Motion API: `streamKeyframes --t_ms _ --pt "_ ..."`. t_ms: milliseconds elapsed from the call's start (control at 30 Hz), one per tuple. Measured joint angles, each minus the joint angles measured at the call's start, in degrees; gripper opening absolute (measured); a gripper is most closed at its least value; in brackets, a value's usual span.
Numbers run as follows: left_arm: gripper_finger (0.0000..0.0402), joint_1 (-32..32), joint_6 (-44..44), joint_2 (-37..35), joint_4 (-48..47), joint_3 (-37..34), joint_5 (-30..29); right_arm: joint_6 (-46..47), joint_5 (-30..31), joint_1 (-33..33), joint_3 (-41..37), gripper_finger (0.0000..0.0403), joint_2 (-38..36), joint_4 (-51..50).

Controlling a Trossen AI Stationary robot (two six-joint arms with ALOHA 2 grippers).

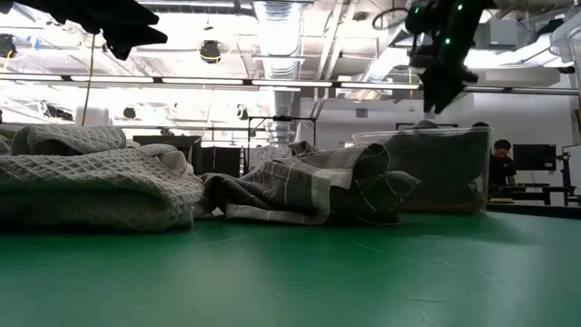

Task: Sort towels by color in basket
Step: Put the gray towel into the top transparent bin

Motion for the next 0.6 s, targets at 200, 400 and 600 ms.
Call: streamKeyframes --t_ms 200,400,600 --pt "0.018 0.0 0.26 0.0 0.69 0.0 0.0 1.32 9.5 -0.46 0.08 0.021 1.44 9.2" --pt "0.018 0.0 0.73 -0.02 -0.15 0.0 0.0 1.3 5.39 1.13 0.02 0.0195 12.76 6.12" --pt "0.018 0.01 1.16 -0.01 -1.41 0.0 0.0 0.62 3.19 3.38 0.15 0.0176 23.33 6.0"
